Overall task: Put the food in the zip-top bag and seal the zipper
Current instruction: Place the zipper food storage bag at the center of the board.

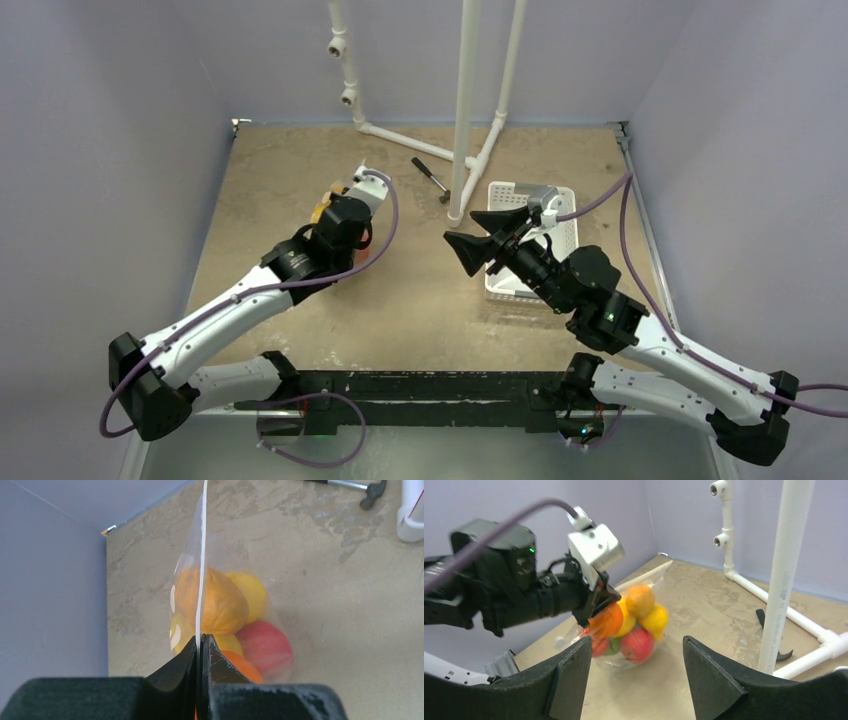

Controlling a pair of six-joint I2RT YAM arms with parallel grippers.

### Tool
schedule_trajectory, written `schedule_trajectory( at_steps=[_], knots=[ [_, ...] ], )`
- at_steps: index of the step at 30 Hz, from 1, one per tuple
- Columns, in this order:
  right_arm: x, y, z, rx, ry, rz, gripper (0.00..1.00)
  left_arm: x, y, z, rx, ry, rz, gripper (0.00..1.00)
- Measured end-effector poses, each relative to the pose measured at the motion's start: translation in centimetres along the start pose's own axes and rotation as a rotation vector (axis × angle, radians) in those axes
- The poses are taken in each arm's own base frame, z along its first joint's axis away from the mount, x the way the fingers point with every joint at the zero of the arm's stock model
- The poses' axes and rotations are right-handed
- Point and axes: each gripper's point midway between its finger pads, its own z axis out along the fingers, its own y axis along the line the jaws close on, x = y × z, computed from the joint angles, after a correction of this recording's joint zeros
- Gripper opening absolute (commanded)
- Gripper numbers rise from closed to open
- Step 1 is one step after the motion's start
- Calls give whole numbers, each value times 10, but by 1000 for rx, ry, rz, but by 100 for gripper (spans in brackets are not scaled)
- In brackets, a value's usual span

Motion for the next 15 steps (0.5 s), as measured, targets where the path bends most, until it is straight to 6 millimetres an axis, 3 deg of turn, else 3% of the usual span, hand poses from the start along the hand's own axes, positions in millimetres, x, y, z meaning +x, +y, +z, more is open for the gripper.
schedule_trajectory(
  at_steps=[7,15],
  knots=[
    [6,-12,-3,66,-13,51,75,36,-45,32,66,109,74,0],
    [6,-23,-9,137,-37,125,80,35,-75,36,172,109,-51,0]
  ],
)
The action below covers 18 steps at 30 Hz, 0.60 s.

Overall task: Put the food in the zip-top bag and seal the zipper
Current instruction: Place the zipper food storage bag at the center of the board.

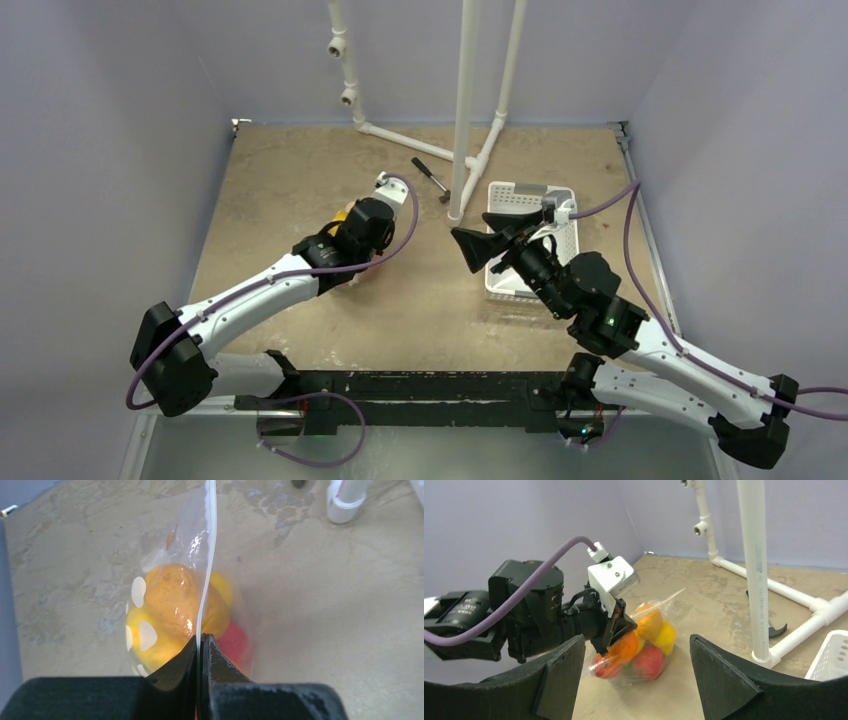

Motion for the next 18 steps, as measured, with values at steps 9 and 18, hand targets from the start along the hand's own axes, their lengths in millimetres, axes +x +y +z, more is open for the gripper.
schedule_trajectory(
  at_steps=[9,18],
  knots=[
    [4,-11,0,79,-1,95,99,7,-56,6,213,0,-221,34],
    [34,-20,4,142,89,137,99,19,-117,-9,399,38,-292,81]
  ],
)
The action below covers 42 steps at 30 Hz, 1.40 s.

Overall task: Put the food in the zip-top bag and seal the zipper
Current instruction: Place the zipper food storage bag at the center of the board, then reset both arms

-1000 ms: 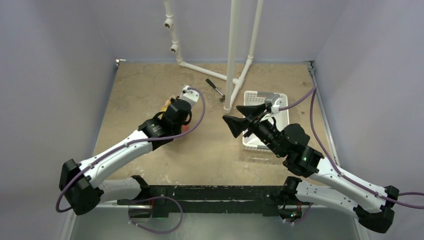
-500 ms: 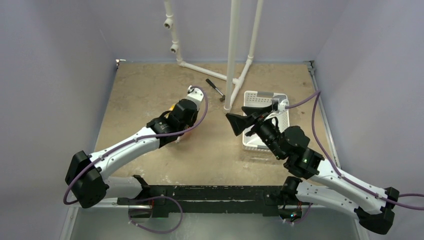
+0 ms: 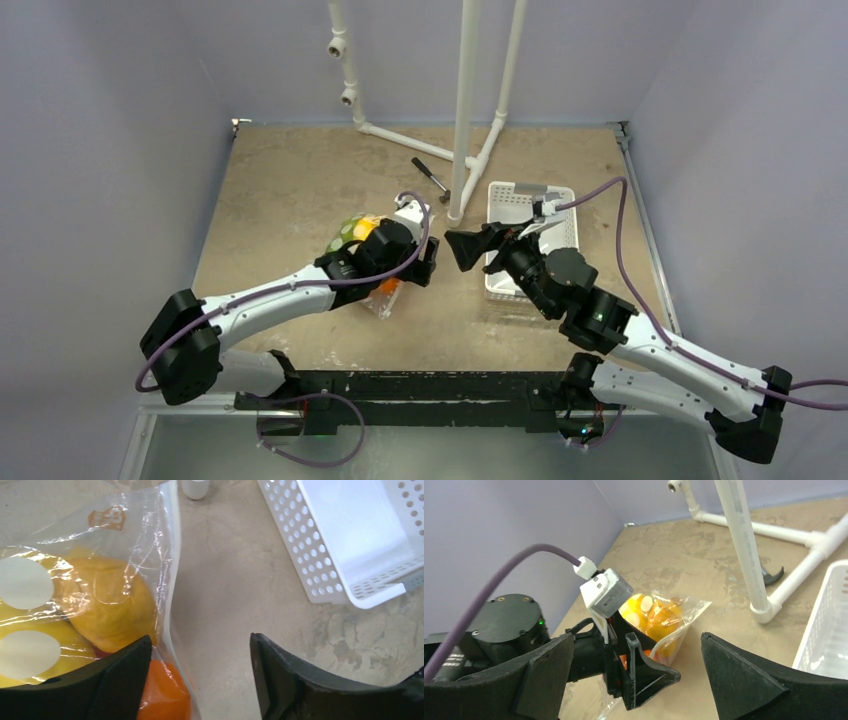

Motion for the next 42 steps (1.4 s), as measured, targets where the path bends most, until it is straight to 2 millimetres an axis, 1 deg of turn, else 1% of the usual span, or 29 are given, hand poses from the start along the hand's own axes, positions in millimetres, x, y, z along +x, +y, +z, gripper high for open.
schedule_trajectory(
  at_steps=[1,4,5,8,11,14,17,20,25,30,35,42],
  knots=[
    [2,-2,1,11,5,5,99,1,-6,-1,18,0,-5,84],
    [6,-7,1,38,18,21,99,4,-21,-4,57,6,-3,90],
    [7,-9,1,49,18,27,99,6,-24,-5,66,9,-5,93],
    [6,-15,1,88,8,54,99,10,-36,-8,96,17,8,96],
    [9,-26,-1,148,6,80,99,11,-42,-15,115,21,16,96],
    [12,-35,-2,197,9,100,99,3,-44,-25,129,8,13,97],
    [13,-41,-3,237,6,118,99,-11,-45,-38,143,-27,7,97],
    [10,-45,-4,268,-10,139,99,-26,-45,-51,150,-60,9,97],
    [5,-50,-6,311,-28,159,99,-41,-35,-65,104,-86,34,97],
    [-4,-52,-2,363,-48,180,99,-47,-21,-74,39,-92,70,99],
    [-7,-50,5,388,-45,148,99,-53,-3,-88,-32,-112,93,99],
    [-12,-52,16,444,-44,74,99,-71,28,-118,-149,-210,65,99]
  ],
)
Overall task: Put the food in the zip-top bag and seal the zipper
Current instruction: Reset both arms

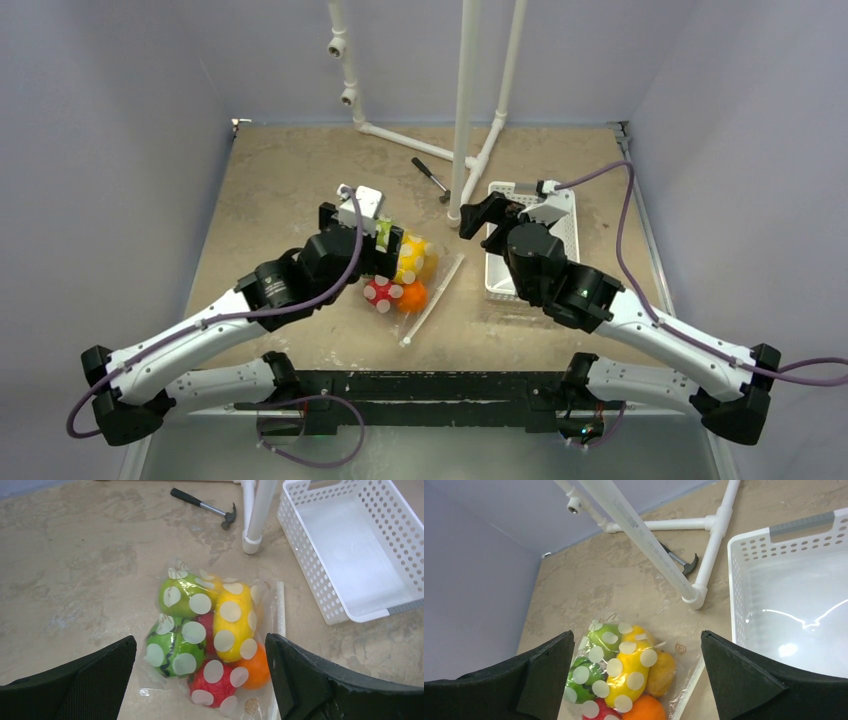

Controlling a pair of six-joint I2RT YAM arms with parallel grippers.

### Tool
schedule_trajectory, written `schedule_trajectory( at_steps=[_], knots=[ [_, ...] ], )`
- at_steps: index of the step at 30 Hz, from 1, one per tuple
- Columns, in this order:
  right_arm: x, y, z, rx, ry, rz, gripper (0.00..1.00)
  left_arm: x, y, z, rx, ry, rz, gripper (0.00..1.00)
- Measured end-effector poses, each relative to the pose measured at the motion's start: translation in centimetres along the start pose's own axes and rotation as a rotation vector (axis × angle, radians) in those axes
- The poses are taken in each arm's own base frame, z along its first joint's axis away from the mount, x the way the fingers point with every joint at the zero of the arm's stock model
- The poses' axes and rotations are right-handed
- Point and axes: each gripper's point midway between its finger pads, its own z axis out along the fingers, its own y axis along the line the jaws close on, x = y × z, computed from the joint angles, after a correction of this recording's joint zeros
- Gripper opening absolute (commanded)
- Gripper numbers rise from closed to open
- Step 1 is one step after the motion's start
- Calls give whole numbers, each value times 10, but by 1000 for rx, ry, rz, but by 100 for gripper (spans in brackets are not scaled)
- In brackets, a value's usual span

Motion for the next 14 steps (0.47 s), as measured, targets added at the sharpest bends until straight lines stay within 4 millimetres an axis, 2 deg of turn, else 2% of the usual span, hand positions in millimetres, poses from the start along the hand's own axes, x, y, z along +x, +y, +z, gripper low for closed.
schedule_trajectory(
  at_steps=[3,7,14],
  knots=[
    [-5,-1,0,2,-16,-24,99,-7,16,-11,-45,-53,-22,99],
    [-17,1,-3,-11,-50,-28,99,-2,37,-20,-112,-87,-24,99],
    [-41,5,-17,-77,-110,15,99,11,55,-20,-208,-67,14,99]
  ],
)
